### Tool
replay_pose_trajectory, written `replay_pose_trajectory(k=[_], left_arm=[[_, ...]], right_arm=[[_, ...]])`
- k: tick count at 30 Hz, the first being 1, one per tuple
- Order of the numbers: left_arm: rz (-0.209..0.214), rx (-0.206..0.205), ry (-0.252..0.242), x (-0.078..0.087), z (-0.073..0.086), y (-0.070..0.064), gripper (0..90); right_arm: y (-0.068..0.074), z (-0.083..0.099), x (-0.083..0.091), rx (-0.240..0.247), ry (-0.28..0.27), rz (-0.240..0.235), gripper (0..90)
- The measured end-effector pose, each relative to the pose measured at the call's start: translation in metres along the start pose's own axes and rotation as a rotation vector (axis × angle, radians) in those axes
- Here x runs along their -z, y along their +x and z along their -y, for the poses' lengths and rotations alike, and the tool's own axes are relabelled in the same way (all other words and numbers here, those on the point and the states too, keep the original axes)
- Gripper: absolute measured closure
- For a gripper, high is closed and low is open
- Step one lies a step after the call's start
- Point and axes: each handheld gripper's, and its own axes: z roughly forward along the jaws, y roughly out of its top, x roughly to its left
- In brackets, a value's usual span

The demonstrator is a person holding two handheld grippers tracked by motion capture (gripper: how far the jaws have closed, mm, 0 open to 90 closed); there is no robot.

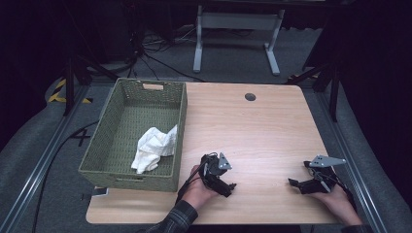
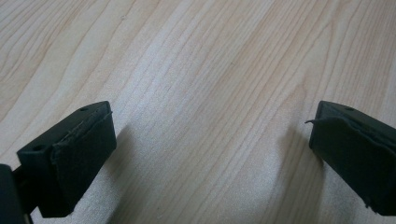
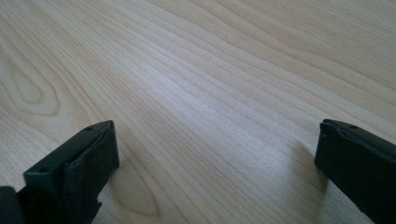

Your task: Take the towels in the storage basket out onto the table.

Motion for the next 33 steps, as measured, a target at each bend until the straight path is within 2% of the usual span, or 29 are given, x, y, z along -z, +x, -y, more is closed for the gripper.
replay_pose_trajectory(k=[12, 17, 20, 23, 31, 33], left_arm=[[0.001, -0.006, 0.003, 0.000, 0.000, 0.001, 0.4], [0.008, 0.016, 0.002, 0.003, 0.000, 0.003, 1.0], [0.001, 0.014, 0.017, 0.005, 0.000, 0.003, 1.0], [-0.008, 0.024, -0.007, 0.010, -0.001, 0.006, 1.0], [-0.004, 0.039, -0.002, 0.014, -0.001, 0.009, 1.2], [-0.015, 0.031, -0.007, 0.015, -0.002, 0.010, 1.2]], right_arm=[[0.000, 0.000, 0.000, -0.003, 0.000, -0.002, 0.0], [0.000, 0.000, 0.000, -0.001, 0.001, -0.002, 0.0], [0.000, 0.000, 0.000, -0.001, 0.001, -0.002, 0.0], [0.000, 0.000, 0.000, -0.001, 0.000, -0.003, 0.0], [0.000, 0.000, 0.000, -0.001, 0.001, -0.003, 0.0], [0.000, 0.000, 0.000, 0.000, 0.000, -0.003, 0.0]])
